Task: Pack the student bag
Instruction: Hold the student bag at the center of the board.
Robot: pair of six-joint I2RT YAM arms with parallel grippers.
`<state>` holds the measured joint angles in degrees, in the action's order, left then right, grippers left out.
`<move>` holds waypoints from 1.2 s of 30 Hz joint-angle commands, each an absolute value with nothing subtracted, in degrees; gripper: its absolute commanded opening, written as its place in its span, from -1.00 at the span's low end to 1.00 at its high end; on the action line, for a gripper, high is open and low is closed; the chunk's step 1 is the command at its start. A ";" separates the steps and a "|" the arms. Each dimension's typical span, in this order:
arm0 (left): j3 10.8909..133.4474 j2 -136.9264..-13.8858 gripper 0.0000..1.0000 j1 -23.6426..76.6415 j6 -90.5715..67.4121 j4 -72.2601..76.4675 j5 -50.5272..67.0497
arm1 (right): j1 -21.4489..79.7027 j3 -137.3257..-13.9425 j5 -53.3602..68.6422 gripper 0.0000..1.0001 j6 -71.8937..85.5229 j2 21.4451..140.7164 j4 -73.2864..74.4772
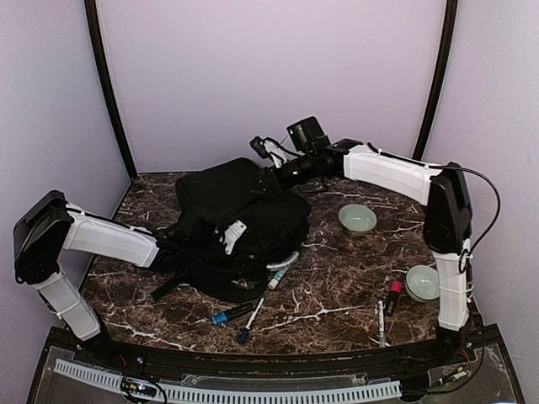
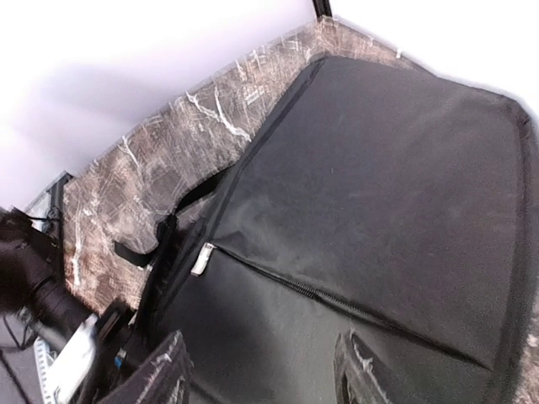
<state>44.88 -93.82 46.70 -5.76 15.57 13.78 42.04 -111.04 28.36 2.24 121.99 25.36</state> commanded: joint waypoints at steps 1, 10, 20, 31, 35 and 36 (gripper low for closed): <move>48.37 -86.80 -0.39 46.41 -3.47 -0.86 9.95 | 41.68 -100.66 29.08 0.17 0.07 113.30 24.40; 46.70 -72.45 -0.22 46.76 1.24 -14.02 -4.22 | 40.07 -79.63 27.31 0.16 -4.43 103.01 23.05; 54.79 -80.03 0.46 47.90 13.51 -16.15 -8.13 | 38.79 -73.30 27.58 0.12 -7.14 104.94 22.57; 65.52 -95.52 0.43 52.16 27.95 -19.42 -15.80 | 35.52 -84.62 28.12 0.11 -5.68 113.78 24.59; 66.53 -98.53 0.35 52.21 29.99 -19.12 -20.97 | 35.56 -84.81 28.12 0.11 -5.02 114.00 23.65; 66.60 -99.25 0.31 52.21 30.46 -18.81 -22.58 | 35.51 -84.81 28.12 0.11 -4.93 114.02 23.64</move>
<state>65.01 -97.62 52.18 26.06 -16.97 -15.33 35.73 -82.94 27.59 -5.89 113.73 25.67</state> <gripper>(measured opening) 0.685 0.556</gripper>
